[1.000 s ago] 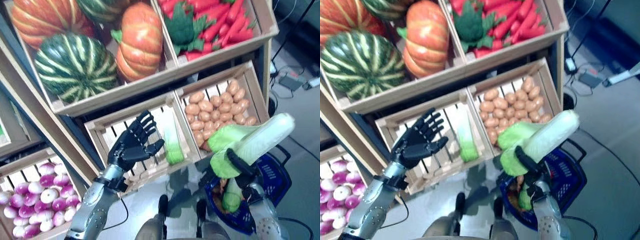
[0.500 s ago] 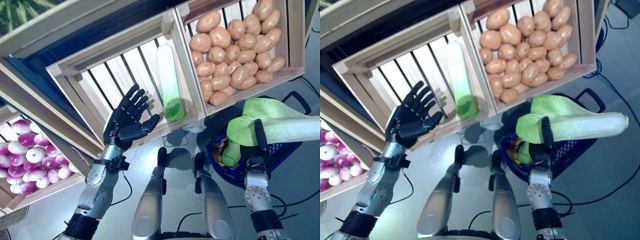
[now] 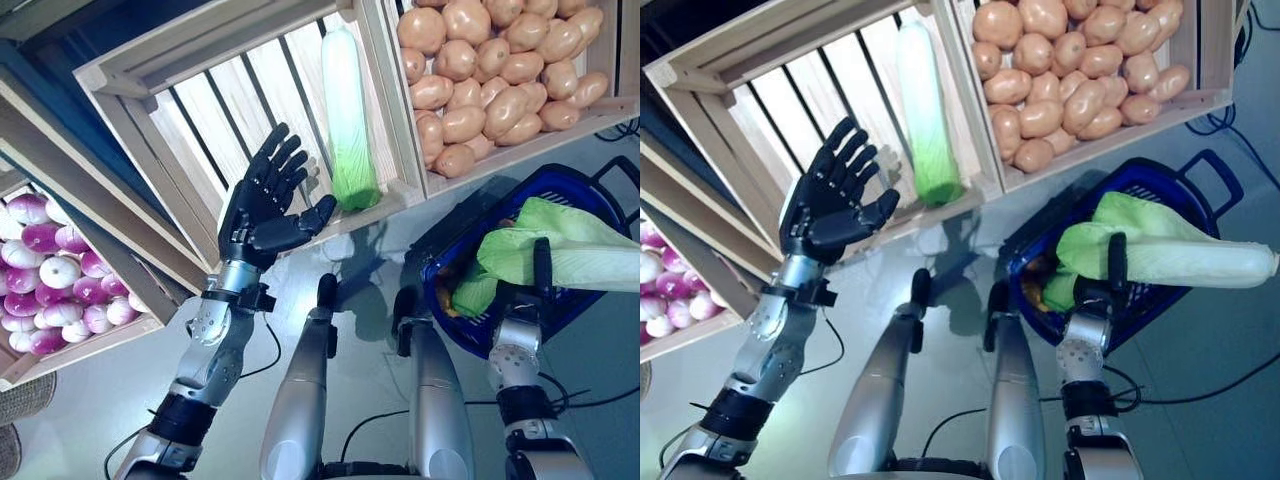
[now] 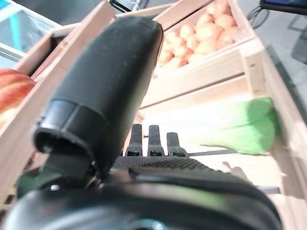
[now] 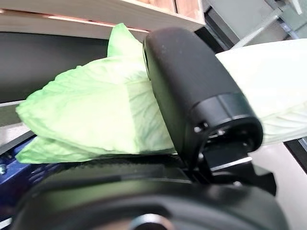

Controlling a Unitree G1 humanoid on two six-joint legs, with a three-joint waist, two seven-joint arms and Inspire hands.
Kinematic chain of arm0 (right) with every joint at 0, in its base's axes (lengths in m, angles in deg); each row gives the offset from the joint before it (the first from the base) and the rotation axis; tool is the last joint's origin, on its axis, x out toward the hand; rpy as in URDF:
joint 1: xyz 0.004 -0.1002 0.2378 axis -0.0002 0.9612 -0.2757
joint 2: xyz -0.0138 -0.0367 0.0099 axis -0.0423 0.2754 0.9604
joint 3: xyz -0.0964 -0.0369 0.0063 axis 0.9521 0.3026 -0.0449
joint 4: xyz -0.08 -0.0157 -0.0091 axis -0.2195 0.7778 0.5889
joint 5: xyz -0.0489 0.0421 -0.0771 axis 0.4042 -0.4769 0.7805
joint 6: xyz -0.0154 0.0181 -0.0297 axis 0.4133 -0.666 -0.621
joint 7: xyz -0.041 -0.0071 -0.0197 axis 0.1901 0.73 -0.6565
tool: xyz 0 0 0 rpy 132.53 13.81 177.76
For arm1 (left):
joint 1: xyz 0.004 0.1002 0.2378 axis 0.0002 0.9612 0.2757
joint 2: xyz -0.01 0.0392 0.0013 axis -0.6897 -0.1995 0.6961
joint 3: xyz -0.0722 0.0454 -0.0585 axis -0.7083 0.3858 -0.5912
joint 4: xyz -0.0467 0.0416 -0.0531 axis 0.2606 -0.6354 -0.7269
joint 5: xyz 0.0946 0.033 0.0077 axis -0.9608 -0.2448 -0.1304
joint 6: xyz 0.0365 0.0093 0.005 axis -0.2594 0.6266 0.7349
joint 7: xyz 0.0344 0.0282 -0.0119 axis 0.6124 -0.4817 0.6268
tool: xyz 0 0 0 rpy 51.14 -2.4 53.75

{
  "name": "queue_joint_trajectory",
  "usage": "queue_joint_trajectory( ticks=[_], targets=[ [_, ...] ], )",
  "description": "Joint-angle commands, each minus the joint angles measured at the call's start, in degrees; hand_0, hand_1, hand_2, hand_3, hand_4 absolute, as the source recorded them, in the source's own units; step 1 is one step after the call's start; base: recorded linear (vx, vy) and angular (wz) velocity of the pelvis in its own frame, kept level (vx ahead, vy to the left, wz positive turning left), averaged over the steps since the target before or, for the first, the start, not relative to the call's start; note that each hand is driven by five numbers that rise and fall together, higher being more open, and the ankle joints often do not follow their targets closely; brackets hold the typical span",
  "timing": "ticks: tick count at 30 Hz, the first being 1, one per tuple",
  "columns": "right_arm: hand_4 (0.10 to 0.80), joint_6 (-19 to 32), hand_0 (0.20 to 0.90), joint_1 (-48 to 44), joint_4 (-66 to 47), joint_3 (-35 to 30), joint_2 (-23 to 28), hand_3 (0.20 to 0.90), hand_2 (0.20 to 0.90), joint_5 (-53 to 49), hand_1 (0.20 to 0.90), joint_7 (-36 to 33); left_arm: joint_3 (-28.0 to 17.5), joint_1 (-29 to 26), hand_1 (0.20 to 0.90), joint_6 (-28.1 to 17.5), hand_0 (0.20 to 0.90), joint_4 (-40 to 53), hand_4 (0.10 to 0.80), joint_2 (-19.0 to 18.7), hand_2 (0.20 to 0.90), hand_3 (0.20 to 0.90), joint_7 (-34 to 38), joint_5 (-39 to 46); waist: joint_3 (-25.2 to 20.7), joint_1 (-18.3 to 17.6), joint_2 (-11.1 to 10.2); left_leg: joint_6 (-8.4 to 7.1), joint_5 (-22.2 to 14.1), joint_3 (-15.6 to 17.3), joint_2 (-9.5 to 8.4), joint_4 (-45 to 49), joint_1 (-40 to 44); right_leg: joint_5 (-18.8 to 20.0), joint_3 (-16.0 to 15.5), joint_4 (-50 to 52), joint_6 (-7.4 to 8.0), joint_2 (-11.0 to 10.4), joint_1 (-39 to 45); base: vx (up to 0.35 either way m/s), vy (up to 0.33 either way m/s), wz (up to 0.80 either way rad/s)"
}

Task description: Put vegetables into the basket

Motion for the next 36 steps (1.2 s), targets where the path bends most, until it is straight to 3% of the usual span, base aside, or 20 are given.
queue_joint_trajectory(
  ticks=[1,3,4,6,7,12,13,14,15,28,36],
  targets=[
    [0.4,-3.2,0.3,-2.7,-0.5,-2.5,8.5,0.3,0.3,11.7,0.3,-5.2,-1.9,-5.0,0.9,-6.2,0.9,6.5,0.8,0.9,0.9,0.9,-0.2,-1.7,-0.1,0.9,0.9,4.19,-6.4,3.5,-2.59,9.0,-2.0,3.2,-0.8,4.3,-2.46,0.3,0.5,0.005,-0.037,0.02],
    [0.4,-9.6,0.3,-4.4,4.6,-1.5,11.0,0.3,0.3,15.8,0.3,-7.5,-2.0,-5.9,0.9,-4.8,0.9,6.1,0.8,0.6,0.9,0.9,0.8,-1.5,-0.4,1.5,0.5,4.19,-9.3,3.3,-3.09,12.7,-2.7,1.1,-0.8,7.8,-2.26,0.3,0.0,0.06,-0.065,0.04],
    [0.4,-13.1,0.3,-5.5,7.8,-1.2,12.8,0.3,0.3,14.4,0.3,-6.7,-1.9,-6.4,0.9,-4.4,0.9,6.0,0.8,0.4,0.9,0.9,0.8,-1.3,-0.1,1.9,0.4,4.49,-8.4,3.5,-3.14,14.0,-4.1,2.1,-1.4,8.9,-2.71,-0.1,-1.2,0.025,-0.065,0.0],
    [0.4,-17.3,0.3,-6.0,11.2,-0.6,14.4,0.3,0.3,15.1,0.3,-5.7,-2.1,-6.4,0.9,-3.6,0.9,6.0,0.8,0.1,0.9,0.9,0.2,-0.2,-0.3,2.4,0.2,4.42,-10.6,3.0,-3.61,15.8,-4.1,0.4,-1.3,10.6,-2.38,0.0,-1.2,0.024,-0.069,0.01],
    [0.4,-21.0,0.3,-6.4,13.8,-0.2,15.8,0.3,0.3,16.6,0.3,-5.6,-2.4,-6.1,0.9,-3.1,0.9,6.0,0.8,-0.2,0.9,0.9,-0.3,0.1,-0.1,2.7,0.0,4.67,-9.5,3.2,-3.62,16.5,-5.2,1.7,-1.8,10.8,-2.79,-0.1,-2.1,0.101,-0.077,0.08],
    [0.4,-27.8,0.3,-7.7,21.4,0.9,18.3,0.3,0.3,22.5,0.3,-6.1,-1.7,-6.2,0.9,-1.6,0.9,6.4,0.8,-1.1,0.9,0.9,-0.5,-1.1,-0.2,3.5,-0.6,5.18,-12.1,2.4,-4.3,18.8,-5.7,0.6,-1.9,12.5,-2.25,0.6,-2.7,0.019,-0.079,0.08],
    [0.4,-29.2,0.3,-8.6,24.3,1.1,19.1,0.3,0.3,23.2,0.3,-5.8,-1.2,-6.5,0.9,-1.5,0.9,6.6,0.8,-1.5,0.9,0.9,-0.2,-1.5,-0.1,3.8,-0.7,5.47,-10.3,2.4,-4.27,18.3,-6.7,2.3,-2.4,11.9,-2.61,0.6,-3.6,-0.002,-0.086,0.03],
    [0.4,-30.5,0.3,-9.3,26.5,1.2,19.5,0.3,0.3,23.4,0.3,-5.3,-0.9,-6.9,0.9,-1.4,0.9,6.6,0.8,-1.7,0.9,0.9,0.1,-1.1,-0.2,4.0,-0.7,5.56,-12.0,2.1,-4.54,19.0,-6.3,1.1,-2.1,12.7,-2.15,0.9,-3.3,-0.084,-0.068,0.04],
    [0.4,-30.7,0.3,-9.5,27.1,1.2,19.5,0.3,0.3,23.4,0.3,-5.1,-0.9,-6.9,0.9,-1.4,0.9,6.6,0.8,-1.7,0.9,0.9,0.0,-1.1,-0.1,4.1,-0.7,5.7,-10.5,2.3,-4.5,18.7,-7.1,2.4,-2.5,12.3,-2.55,0.8,-4.0,0.011,-0.039,0.05],
    [0.4,-31.2,0.3,-8.7,30.0,0.3,17.4,0.3,0.3,20.9,0.3,-5.5,-0.6,-8.3,0.9,-1.3,0.9,5.7,0.8,-2.6,0.9,0.9,0.8,-1.8,-0.1,3.7,-1.0,5.92,-10.6,2.0,-4.77,17.3,-7.5,3.5,-2.6,10.4,-1.72,2.4,-4.5,-0.005,-0.014,0.0],
    [0.4,-28.0,0.3,-7.3,32.9,-2.2,19.4,0.3,0.3,21.4,0.3,-9.9,-1.0,-8.3,0.9,-2.2,0.9,5.7,0.8,-4.1,0.9,0.9,0.3,-1.7,-0.1,3.5,-1.3,6.05,-11.0,2.2,-4.01,15.9,-6.8,3.3,-3.0,9.2,-1.66,2.6,-3.7,0.014,-0.007,0.01]
  ],
)
